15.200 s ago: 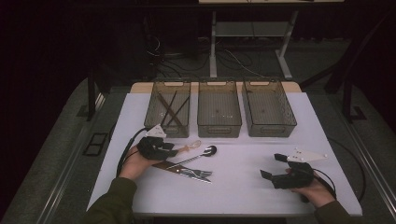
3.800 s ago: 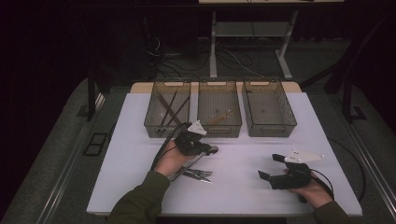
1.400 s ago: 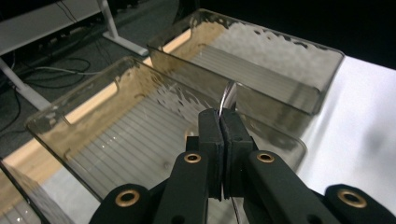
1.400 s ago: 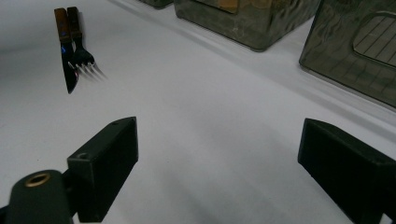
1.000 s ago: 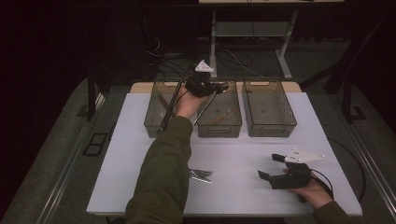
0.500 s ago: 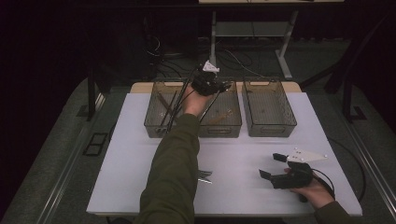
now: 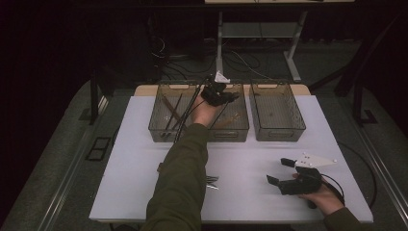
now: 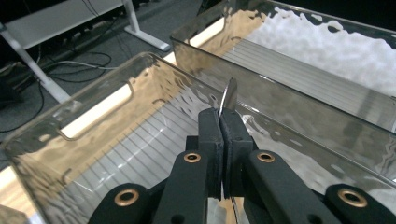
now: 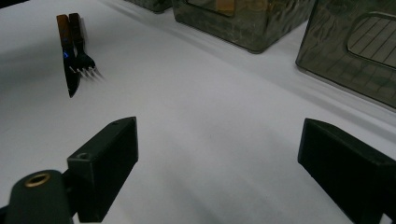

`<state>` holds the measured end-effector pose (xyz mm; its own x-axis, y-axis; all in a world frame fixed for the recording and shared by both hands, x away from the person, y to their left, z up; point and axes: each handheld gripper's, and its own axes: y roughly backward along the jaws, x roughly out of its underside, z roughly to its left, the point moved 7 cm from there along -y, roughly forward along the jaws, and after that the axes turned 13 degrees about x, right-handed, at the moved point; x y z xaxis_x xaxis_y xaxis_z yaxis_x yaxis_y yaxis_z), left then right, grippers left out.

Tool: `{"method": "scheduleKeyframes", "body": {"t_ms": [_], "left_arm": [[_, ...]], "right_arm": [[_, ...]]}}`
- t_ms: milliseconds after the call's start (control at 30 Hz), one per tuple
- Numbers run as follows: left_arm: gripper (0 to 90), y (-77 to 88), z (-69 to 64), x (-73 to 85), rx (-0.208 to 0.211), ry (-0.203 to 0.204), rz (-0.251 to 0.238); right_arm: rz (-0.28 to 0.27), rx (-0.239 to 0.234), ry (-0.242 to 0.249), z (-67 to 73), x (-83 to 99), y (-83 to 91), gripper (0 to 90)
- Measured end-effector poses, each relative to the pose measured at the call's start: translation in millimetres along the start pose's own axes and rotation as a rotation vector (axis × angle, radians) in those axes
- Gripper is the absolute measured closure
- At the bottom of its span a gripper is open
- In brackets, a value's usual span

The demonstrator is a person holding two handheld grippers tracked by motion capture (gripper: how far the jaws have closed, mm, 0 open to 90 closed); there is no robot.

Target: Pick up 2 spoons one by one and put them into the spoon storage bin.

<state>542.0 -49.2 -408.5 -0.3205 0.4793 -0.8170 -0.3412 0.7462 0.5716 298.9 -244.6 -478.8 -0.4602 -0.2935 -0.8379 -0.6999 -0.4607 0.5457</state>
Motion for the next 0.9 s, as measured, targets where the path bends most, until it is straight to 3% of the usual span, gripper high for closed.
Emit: {"method": "scheduleKeyframes", "body": {"t_ms": [200,267,400,467,667,900], "left_arm": [[86.1,-8.1,-2.2,11.3,0.004,0.024,0.046],[70.9,-9.7,-2.2,12.2,-0.008,0.032,0.046],[58.6,-8.1,-4.9,12.8,-0.001,0.043,0.055],[55.3,-5.0,-6.5,11.7,-0.011,0.034,0.052],[49.4,9.5,-16.3,10.4,0.017,0.024,0.05],[42.3,32.3,-28.9,11.3,0.063,0.054,0.004]], "right_arm": [[0.0,-0.003,0.002,0.6,-0.1,0.0,11.9],[0.0,-0.003,0.001,0.6,-0.2,0.0,11.9],[0.0,-0.003,0.0,0.8,-0.3,-0.3,11.8],[0.0,-0.003,0.004,0.9,-0.3,-0.6,11.9],[0.001,-0.004,0.005,1.1,-0.5,-0.5,11.8],[0.003,0.001,0.011,1.0,0.2,-1.0,11.9]]}}
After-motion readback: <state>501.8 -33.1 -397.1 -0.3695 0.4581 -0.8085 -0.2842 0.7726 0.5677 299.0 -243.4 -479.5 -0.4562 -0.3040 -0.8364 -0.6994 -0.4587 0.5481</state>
